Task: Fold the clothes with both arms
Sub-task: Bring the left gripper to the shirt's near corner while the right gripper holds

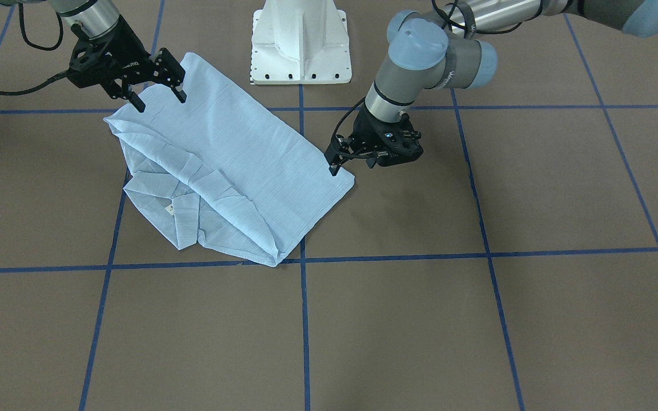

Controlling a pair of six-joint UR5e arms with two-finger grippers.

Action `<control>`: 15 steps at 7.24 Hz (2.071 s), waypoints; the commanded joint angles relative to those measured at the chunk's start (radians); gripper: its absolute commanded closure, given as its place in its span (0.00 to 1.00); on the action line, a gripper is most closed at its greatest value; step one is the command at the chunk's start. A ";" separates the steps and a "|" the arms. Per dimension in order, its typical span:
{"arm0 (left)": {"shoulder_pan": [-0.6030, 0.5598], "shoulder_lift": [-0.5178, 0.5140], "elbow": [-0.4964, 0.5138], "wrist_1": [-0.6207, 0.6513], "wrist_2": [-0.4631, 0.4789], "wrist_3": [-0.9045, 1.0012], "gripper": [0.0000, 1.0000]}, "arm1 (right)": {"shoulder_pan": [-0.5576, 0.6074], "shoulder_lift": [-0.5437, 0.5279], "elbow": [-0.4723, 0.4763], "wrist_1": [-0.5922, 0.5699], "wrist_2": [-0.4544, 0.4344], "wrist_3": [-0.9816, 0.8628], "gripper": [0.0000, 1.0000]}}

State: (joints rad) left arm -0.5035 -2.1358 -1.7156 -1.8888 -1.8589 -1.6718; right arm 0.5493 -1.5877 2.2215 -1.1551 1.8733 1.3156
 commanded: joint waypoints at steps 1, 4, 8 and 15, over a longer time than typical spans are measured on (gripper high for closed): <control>0.048 -0.032 0.042 0.047 0.040 -0.031 0.06 | 0.032 0.023 -0.023 0.000 0.003 -0.007 0.00; 0.049 -0.044 0.099 0.047 0.060 -0.031 0.14 | 0.034 0.035 -0.034 0.000 0.006 -0.007 0.00; 0.049 -0.042 0.114 0.047 0.060 -0.031 0.36 | 0.034 0.037 -0.034 0.000 0.007 -0.007 0.00; -0.007 -0.041 0.091 0.062 0.053 -0.014 1.00 | 0.037 0.034 -0.032 0.000 0.009 -0.007 0.00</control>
State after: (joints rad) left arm -0.4703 -2.1783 -1.6290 -1.8314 -1.8074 -1.6947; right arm 0.5857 -1.5533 2.1890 -1.1551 1.8817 1.3085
